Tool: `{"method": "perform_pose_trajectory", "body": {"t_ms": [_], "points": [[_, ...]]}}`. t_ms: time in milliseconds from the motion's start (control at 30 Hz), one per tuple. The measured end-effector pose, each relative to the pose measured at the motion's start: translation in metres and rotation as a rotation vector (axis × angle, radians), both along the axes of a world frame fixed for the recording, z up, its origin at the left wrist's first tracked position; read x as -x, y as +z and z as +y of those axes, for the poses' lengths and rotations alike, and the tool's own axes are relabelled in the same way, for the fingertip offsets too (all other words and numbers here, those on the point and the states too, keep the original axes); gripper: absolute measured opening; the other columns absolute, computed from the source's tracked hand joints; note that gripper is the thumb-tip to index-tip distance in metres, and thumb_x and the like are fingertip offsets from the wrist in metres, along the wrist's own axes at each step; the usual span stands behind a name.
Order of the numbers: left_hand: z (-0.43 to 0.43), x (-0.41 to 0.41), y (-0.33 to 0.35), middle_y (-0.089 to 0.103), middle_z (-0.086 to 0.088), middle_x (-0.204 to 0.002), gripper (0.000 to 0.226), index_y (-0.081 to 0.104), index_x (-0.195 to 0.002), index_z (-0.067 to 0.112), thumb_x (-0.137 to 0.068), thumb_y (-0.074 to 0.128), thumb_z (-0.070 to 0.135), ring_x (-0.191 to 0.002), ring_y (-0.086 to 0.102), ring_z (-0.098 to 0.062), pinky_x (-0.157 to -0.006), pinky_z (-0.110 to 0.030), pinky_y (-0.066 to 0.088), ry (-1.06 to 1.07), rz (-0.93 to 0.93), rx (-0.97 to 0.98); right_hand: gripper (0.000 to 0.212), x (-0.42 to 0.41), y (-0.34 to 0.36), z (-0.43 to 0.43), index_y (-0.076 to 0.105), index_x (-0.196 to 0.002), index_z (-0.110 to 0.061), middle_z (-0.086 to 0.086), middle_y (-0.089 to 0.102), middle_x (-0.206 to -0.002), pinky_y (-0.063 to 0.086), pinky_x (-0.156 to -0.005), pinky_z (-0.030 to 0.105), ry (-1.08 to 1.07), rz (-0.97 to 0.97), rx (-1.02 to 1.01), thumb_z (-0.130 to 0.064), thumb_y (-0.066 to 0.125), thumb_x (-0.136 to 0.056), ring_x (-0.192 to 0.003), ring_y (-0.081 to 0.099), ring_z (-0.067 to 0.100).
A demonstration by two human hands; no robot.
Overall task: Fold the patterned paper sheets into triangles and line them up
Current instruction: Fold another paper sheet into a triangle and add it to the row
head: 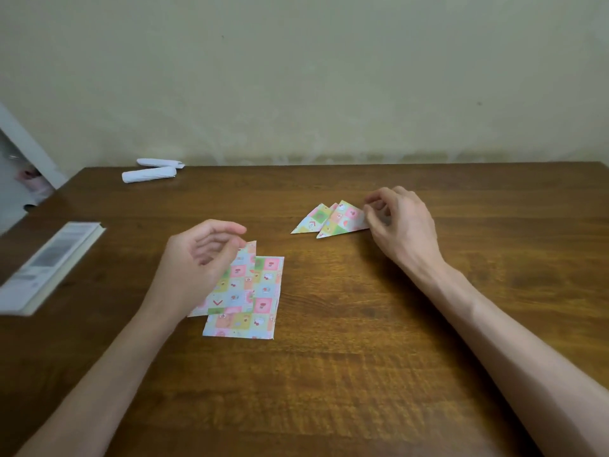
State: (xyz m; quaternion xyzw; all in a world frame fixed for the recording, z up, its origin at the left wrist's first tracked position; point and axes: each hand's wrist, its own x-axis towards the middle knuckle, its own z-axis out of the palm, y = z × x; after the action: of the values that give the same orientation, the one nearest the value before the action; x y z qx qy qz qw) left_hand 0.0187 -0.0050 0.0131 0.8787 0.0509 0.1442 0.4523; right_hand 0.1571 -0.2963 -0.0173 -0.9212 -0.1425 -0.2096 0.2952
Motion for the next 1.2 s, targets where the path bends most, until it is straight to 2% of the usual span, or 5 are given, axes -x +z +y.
{"method": "perform_pose_trajectory", "body": {"t_ms": [67,267,533,867,1200], "points": [[0.017,-0.004,0.001,0.070,0.016,-0.120,0.035,0.065,-0.119,0.043,-0.091,0.076,0.026,-0.101,0.063,-0.003,-0.073,-0.025,0.054,0.003,0.117,-0.201,0.015,0.009,0.002,0.005,0.072,-0.107,-0.022,-0.013,0.056,-0.092,0.041,-0.076,0.032,0.040,-0.016,-0.001,-0.030,0.062,-0.097,-0.094,0.057,0.018],[0.032,-0.003,0.006,0.026,0.011,-0.167,0.101,0.035,-0.153,0.049,-0.061,0.071,0.070,-0.155,0.022,-0.021,-0.124,-0.056,0.019,-0.057,0.503,-0.460,0.013,0.046,0.002,0.027,0.073,-0.106,-0.027,-0.013,0.059,-0.092,0.039,-0.076,0.029,0.154,-0.040,-0.058,-0.029,0.064,-0.098,-0.092,0.054,0.014],[0.028,-0.002,0.003,0.043,0.028,-0.153,0.088,0.030,-0.151,0.055,-0.078,0.078,0.057,-0.149,0.024,-0.026,-0.119,-0.054,0.026,-0.038,0.463,-0.466,0.016,0.075,-0.011,0.052,0.071,-0.109,-0.025,-0.009,0.062,-0.100,0.047,-0.084,0.031,0.311,-0.014,-0.022,-0.029,0.066,-0.095,-0.099,0.059,0.017],[0.038,-0.006,-0.008,0.063,0.036,-0.105,0.047,0.065,-0.129,0.046,-0.085,0.081,0.037,-0.140,0.048,-0.020,-0.118,-0.063,0.028,0.049,0.184,-0.437,0.018,0.083,-0.016,0.055,0.069,-0.114,-0.030,-0.014,0.061,-0.100,0.047,-0.084,0.028,0.361,0.104,0.016,-0.033,0.063,-0.097,-0.103,0.055,0.009],[0.043,-0.033,0.001,0.052,0.020,-0.128,0.058,0.063,-0.111,0.051,-0.056,0.074,0.067,-0.122,0.048,-0.007,-0.109,-0.050,0.042,-0.190,0.451,-0.433,0.018,0.082,-0.017,0.054,0.070,-0.114,-0.031,-0.018,0.060,-0.100,0.042,-0.083,0.022,0.357,0.145,-0.012,-0.035,0.064,-0.097,-0.103,0.051,0.003]]}}
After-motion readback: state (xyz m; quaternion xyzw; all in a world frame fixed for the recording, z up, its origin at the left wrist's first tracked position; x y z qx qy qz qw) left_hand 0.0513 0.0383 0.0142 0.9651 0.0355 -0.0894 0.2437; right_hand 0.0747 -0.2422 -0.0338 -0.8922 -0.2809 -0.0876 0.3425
